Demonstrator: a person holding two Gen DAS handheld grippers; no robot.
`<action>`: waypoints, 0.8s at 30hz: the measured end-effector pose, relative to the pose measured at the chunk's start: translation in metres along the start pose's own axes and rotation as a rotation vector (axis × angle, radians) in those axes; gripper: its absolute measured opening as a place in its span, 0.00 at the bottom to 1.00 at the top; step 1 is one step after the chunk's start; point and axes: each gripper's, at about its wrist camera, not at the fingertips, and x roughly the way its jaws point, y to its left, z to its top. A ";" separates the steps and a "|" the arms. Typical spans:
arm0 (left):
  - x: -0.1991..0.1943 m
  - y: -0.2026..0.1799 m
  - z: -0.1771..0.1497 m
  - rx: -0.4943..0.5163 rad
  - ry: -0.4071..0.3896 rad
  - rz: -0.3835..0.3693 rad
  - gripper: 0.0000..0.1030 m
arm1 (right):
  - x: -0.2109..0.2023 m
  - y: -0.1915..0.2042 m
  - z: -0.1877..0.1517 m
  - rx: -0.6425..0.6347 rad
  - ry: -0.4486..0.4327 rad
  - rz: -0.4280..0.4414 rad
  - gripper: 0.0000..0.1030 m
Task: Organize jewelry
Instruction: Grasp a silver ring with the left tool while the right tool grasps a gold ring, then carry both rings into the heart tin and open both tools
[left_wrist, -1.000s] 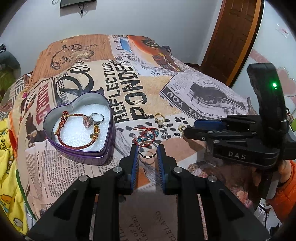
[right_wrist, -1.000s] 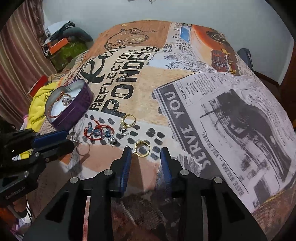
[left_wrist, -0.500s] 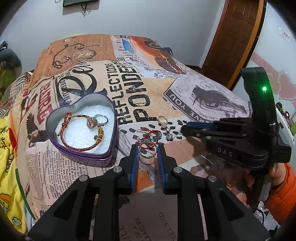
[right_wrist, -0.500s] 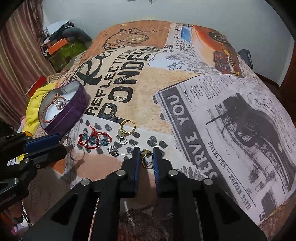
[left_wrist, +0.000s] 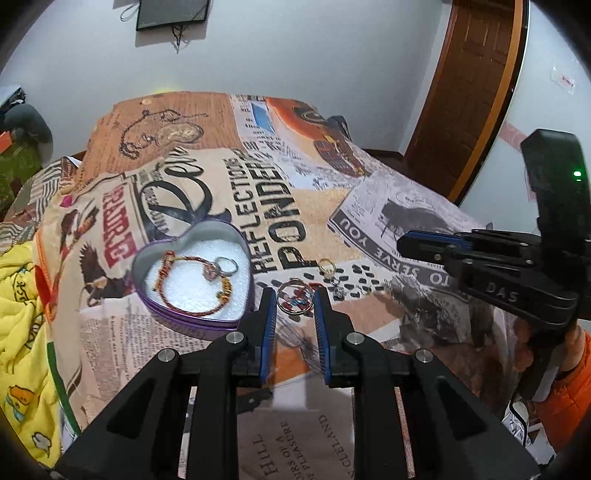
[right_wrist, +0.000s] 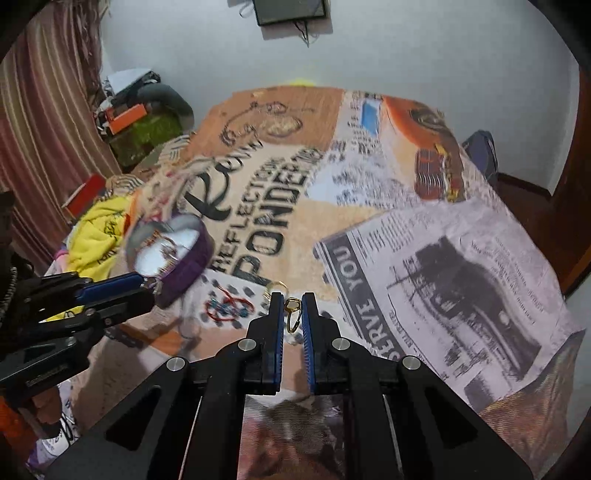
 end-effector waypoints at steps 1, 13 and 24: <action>-0.003 0.002 0.001 -0.002 -0.006 0.003 0.19 | -0.004 0.004 0.003 -0.008 -0.011 0.004 0.08; -0.035 0.034 0.015 -0.026 -0.088 0.069 0.19 | -0.005 0.044 0.027 -0.041 -0.086 0.073 0.08; -0.034 0.069 0.018 -0.036 -0.090 0.111 0.19 | 0.018 0.078 0.045 -0.093 -0.080 0.142 0.08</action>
